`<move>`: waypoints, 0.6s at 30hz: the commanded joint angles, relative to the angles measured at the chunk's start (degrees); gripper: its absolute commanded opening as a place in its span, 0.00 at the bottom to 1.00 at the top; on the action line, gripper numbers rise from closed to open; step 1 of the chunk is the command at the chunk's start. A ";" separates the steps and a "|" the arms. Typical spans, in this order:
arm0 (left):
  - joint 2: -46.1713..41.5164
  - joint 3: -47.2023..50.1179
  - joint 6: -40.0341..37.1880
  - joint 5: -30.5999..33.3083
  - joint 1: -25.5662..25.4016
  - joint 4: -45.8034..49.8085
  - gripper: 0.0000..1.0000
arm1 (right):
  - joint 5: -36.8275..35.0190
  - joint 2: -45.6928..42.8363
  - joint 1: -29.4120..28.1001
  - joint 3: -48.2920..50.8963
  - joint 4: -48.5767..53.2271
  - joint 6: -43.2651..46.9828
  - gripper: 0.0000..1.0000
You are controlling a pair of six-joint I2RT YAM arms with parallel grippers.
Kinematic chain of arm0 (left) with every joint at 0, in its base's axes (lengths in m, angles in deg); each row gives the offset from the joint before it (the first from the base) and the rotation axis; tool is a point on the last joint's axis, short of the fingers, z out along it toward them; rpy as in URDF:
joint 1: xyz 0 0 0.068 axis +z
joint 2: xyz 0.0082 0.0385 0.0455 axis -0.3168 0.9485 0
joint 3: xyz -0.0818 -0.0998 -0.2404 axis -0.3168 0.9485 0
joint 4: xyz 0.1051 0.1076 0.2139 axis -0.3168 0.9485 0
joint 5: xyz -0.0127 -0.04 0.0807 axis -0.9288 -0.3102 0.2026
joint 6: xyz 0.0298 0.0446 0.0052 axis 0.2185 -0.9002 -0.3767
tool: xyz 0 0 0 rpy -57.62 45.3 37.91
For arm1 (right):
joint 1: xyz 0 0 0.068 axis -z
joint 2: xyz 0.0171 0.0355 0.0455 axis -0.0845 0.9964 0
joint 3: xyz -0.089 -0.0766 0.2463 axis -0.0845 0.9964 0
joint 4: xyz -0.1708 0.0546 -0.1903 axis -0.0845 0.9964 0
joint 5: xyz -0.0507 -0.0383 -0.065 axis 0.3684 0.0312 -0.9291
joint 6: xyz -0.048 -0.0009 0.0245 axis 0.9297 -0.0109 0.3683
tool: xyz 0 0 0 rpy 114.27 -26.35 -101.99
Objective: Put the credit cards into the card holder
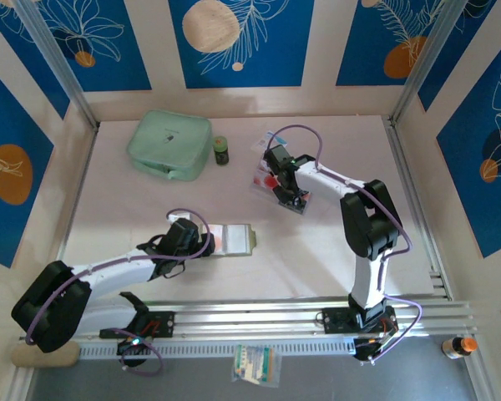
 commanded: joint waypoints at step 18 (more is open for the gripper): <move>-0.04 -0.56 -0.01 0.77 0.64 2.78 1.00 | 1.86 -2.85 -1.07 0.80 1.56 0.93 0.24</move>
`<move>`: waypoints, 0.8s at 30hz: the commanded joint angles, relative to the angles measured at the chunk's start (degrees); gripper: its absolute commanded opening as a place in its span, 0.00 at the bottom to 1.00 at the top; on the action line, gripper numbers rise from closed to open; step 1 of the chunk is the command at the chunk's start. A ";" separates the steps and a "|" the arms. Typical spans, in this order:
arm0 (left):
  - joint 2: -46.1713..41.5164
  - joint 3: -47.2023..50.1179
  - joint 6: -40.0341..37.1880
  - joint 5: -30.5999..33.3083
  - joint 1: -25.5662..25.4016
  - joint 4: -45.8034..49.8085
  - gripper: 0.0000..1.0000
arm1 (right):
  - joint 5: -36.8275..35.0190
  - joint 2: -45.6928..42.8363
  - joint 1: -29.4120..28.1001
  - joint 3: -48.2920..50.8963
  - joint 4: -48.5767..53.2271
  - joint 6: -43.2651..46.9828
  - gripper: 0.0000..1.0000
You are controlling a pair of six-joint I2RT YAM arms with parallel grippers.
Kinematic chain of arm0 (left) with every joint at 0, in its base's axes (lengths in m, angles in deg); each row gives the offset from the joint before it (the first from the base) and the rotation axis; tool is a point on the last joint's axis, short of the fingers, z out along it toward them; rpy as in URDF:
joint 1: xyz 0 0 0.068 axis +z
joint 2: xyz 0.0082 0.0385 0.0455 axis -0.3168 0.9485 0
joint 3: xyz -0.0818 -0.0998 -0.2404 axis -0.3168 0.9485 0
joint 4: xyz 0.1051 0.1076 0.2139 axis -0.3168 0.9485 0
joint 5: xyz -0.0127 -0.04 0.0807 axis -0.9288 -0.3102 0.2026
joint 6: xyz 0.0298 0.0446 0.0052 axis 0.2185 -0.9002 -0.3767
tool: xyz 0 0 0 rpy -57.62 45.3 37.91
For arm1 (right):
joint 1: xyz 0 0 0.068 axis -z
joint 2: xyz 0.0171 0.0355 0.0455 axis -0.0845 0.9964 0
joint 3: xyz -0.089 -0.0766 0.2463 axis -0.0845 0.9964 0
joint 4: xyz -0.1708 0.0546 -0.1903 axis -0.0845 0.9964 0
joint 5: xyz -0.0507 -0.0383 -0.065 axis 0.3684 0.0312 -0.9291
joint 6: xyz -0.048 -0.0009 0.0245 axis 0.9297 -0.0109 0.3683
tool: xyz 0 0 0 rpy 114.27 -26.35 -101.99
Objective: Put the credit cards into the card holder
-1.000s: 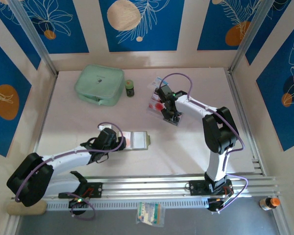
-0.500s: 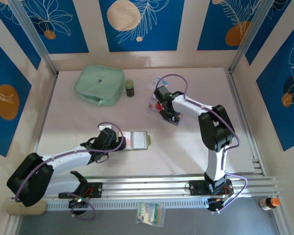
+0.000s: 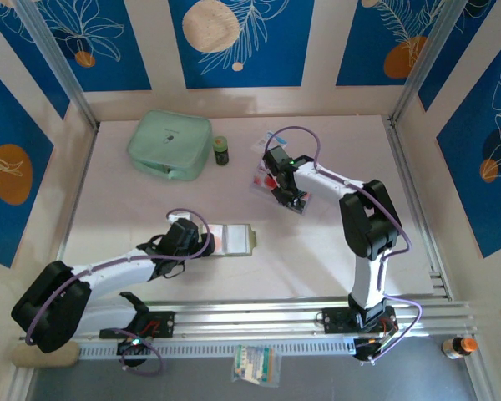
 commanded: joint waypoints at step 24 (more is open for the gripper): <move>-1.22 -0.73 0.07 0.85 0.63 3.45 1.00 | 1.12 -8.65 -6.24 -2.37 4.78 4.23 0.00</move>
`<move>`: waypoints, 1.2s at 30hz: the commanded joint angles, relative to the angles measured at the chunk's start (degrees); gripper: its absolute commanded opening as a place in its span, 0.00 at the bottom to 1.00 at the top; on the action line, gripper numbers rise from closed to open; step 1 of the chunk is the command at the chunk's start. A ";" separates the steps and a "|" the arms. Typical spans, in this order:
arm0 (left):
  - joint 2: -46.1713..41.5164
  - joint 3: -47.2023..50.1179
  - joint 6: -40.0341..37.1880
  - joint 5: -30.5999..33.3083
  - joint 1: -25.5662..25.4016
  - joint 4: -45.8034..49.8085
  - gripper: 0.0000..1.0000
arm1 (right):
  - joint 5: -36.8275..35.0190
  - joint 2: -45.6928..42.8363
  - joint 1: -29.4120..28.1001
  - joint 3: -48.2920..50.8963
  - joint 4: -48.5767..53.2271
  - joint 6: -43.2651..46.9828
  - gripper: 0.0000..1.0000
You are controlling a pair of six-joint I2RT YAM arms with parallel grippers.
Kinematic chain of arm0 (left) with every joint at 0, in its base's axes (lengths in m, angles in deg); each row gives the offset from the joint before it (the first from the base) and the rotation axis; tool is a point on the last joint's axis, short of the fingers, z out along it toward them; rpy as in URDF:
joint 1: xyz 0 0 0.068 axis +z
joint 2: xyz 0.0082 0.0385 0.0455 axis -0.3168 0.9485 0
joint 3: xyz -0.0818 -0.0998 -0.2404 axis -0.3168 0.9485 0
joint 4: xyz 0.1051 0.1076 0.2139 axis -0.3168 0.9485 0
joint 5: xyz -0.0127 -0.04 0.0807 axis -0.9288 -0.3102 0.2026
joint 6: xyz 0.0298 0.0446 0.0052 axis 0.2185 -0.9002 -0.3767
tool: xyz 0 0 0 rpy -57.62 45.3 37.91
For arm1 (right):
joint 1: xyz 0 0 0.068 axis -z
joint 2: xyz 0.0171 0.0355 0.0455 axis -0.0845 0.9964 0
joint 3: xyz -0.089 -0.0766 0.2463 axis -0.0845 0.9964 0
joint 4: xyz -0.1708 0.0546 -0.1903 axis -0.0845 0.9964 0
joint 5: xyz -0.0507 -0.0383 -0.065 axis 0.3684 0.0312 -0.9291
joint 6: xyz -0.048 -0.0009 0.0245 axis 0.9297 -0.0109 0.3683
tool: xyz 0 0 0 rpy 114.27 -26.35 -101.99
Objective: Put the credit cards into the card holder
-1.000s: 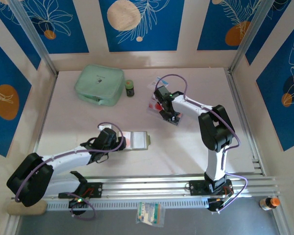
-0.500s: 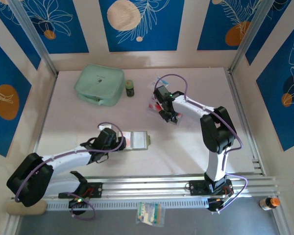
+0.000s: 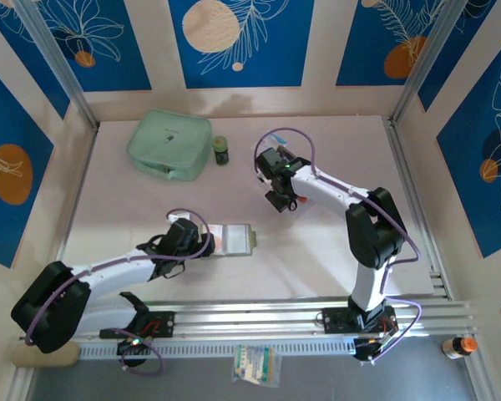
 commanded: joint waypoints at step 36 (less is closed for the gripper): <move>0.61 -2.85 3.46 3.55 0.71 12.59 1.00 | 31.48 -13.72 -9.31 46.81 -79.31 -62.86 0.00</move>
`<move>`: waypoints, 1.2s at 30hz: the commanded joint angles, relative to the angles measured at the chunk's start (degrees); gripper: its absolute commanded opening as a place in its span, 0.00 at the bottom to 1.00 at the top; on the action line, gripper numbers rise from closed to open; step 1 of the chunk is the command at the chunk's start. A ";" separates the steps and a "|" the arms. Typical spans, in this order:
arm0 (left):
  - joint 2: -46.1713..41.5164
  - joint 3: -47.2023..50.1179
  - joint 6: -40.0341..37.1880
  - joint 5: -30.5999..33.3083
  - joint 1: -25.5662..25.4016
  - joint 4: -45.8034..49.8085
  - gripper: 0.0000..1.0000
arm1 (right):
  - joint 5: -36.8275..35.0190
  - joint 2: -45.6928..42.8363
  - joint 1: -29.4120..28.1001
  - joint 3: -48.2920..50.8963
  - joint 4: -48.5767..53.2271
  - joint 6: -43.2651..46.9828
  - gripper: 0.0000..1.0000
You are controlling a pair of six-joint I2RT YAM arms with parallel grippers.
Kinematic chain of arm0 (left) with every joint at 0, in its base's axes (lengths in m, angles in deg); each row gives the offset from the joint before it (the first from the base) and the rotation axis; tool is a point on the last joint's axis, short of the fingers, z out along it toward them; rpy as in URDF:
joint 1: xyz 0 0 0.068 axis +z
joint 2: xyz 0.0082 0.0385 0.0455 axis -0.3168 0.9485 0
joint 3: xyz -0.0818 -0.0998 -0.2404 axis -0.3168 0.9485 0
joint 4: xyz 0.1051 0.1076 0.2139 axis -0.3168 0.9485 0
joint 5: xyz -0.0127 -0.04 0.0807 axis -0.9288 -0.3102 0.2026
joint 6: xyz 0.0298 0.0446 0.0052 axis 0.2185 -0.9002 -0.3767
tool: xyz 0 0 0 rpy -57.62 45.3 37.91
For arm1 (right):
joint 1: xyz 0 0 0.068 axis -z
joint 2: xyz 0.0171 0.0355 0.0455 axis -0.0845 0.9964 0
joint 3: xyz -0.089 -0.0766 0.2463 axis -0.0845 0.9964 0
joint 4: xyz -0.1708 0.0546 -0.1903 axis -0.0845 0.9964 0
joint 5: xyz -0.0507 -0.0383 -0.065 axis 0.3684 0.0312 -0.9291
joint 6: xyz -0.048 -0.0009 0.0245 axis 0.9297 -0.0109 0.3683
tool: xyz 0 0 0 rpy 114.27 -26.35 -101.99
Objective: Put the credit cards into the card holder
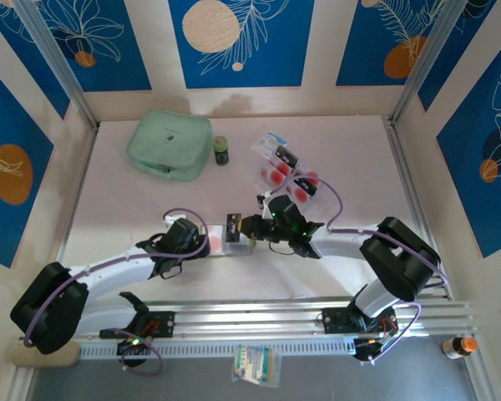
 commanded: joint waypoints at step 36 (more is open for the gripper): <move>0.47 -0.55 1.60 1.34 0.59 5.36 1.00 | 1.10 13.64 -0.99 2.42 -18.48 -9.46 0.00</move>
